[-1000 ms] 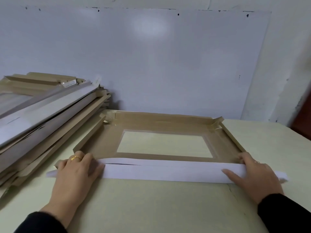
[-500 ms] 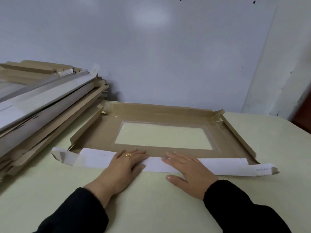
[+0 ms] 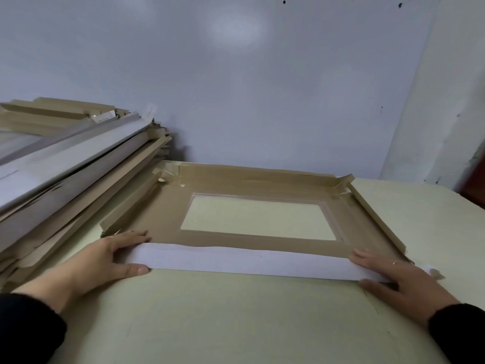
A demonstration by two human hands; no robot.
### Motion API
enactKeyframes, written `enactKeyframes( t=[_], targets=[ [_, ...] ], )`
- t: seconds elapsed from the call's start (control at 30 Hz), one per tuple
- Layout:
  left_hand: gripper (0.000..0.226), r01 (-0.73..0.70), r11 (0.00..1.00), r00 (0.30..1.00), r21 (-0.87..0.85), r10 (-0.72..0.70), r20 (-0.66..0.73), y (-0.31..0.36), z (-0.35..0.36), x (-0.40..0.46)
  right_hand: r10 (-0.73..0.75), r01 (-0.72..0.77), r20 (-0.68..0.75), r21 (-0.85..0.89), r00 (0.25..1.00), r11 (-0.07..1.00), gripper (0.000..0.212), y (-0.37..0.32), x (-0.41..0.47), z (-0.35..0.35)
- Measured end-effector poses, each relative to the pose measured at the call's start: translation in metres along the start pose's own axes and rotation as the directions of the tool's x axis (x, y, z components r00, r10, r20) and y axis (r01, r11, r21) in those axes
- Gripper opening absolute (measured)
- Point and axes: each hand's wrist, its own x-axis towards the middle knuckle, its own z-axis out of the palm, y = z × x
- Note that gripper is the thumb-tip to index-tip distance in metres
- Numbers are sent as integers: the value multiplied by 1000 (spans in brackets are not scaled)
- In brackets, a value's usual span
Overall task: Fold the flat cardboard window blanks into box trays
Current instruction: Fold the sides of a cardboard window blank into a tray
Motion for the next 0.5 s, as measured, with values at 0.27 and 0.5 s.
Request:
enactKeyframes(
  t=[0.27,0.5],
  targets=[
    [53,12,1000,987,-24,-15,-158,-21,-3,-11,139,-130,-168,61,976,990,13,2,-3,-5],
    [22,-6,980,928,201,81,-365,-27,-4,-7,191,-210,-275,-42,942,977,20,-3,0,-10]
  ],
)
